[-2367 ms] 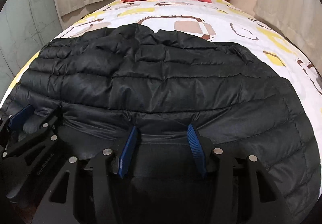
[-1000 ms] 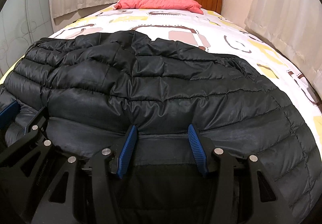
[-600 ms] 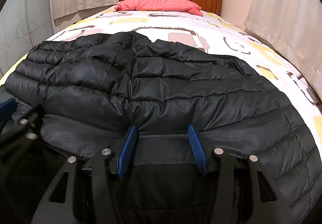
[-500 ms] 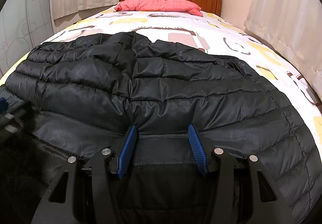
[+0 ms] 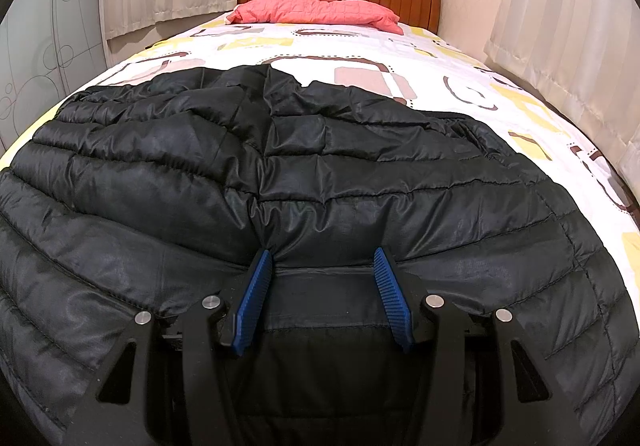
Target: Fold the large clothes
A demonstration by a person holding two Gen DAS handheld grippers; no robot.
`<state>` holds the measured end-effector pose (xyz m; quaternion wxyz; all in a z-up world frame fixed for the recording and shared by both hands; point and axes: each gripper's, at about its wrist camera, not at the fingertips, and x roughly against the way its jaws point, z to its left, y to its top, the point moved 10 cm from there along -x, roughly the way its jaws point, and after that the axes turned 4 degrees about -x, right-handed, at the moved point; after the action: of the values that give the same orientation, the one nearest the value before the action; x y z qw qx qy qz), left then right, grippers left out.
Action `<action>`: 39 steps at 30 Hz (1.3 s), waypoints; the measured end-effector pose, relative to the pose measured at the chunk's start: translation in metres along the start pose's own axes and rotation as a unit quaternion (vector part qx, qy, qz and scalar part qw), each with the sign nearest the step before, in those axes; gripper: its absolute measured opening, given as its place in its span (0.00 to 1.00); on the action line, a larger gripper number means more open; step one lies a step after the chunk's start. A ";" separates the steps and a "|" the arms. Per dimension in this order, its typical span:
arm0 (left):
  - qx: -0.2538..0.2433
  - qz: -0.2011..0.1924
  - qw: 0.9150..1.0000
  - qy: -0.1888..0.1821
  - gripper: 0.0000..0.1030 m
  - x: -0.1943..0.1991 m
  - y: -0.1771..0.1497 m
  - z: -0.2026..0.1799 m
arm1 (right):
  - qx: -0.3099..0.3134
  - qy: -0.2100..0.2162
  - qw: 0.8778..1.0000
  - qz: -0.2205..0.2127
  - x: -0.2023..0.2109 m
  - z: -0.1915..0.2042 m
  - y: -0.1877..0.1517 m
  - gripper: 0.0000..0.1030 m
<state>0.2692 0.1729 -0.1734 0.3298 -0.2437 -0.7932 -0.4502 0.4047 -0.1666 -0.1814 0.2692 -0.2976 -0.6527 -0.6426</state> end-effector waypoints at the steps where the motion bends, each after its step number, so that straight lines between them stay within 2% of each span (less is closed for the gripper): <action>1: 0.010 0.012 1.000 -0.015 0.78 -0.005 -0.002 0.003 | 0.000 0.000 1.000 0.000 0.000 0.000 0.000 0.52; 4: 0.035 0.053 0.996 -0.069 0.84 -0.022 -0.013 0.007 | 0.000 0.000 1.000 0.000 0.000 0.000 0.000 0.52; 7: 0.052 0.072 0.989 -0.122 0.88 -0.033 -0.021 0.006 | 0.000 0.000 1.000 0.000 0.000 0.000 0.000 0.52; 9: 0.046 0.078 0.986 -0.141 0.86 -0.034 -0.023 -0.001 | 0.000 0.000 1.000 -0.001 0.000 -0.001 0.000 0.52; 10: 0.038 0.084 0.984 -0.150 0.81 -0.034 -0.026 -0.007 | 0.000 0.000 1.000 -0.001 0.000 -0.001 0.000 0.52; 13: 0.024 0.086 0.985 -0.149 0.72 -0.037 -0.028 -0.012 | 0.000 0.000 1.000 -0.001 0.000 -0.001 0.001 0.52; 20: 0.002 0.063 0.990 -0.129 0.69 -0.039 -0.027 -0.013 | 0.000 0.001 1.000 -0.001 0.000 0.000 0.001 0.52; 24: -0.004 0.050 0.991 -0.126 0.49 -0.036 -0.023 -0.018 | -0.004 0.006 1.000 0.000 0.000 0.001 0.001 0.52; 27: -0.004 0.046 0.992 -0.121 0.44 -0.034 -0.022 -0.018 | -0.025 0.031 0.999 0.007 0.006 -0.004 0.008 0.55; 28: -0.003 0.046 0.992 -0.121 0.44 -0.034 -0.022 -0.017 | -0.036 0.043 0.998 0.010 0.010 -0.008 0.011 0.59; 32: -0.002 0.047 0.991 -0.125 0.44 -0.033 -0.023 -0.017 | -0.084 0.057 0.995 -0.003 0.032 -0.049 0.028 0.70; 36: -0.001 0.047 0.991 -0.126 0.44 -0.033 -0.022 -0.015 | -0.138 0.039 0.989 -0.017 0.049 -0.124 0.038 0.74; 39: 0.000 0.048 0.991 -0.128 0.44 -0.033 -0.022 -0.014 | -0.183 0.024 0.983 -0.008 0.046 -0.179 0.033 0.75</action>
<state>0.2803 0.1469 -0.2050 0.2468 -0.3369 -0.8164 -0.3988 0.3920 -0.3435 -0.1203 0.2208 -0.3209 -0.5195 -0.7605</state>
